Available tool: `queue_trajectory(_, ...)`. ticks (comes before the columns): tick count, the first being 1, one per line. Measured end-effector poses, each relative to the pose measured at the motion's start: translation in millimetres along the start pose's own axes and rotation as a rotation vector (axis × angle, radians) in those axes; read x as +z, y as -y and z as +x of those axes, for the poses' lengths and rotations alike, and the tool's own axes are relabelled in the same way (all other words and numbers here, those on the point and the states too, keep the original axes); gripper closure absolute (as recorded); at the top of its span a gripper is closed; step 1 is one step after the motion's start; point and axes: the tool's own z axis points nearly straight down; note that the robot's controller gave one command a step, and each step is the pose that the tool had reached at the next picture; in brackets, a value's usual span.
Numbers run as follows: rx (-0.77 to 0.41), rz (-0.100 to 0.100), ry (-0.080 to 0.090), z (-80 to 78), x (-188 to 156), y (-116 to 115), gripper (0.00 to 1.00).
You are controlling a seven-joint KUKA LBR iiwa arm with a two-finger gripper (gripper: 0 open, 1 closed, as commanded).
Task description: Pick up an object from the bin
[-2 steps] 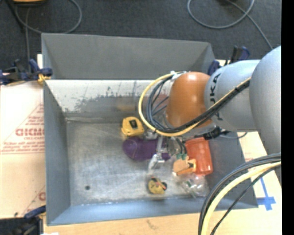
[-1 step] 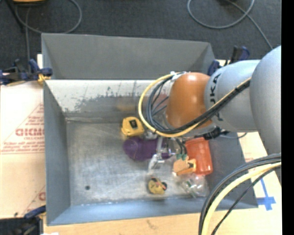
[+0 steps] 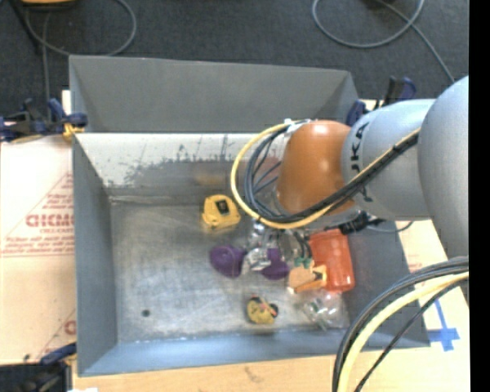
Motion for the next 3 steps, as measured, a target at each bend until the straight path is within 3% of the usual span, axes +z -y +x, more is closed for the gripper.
queue_trajectory(3,0.0,0.0,0.006,-0.5,-8.2,0.3,1.0)
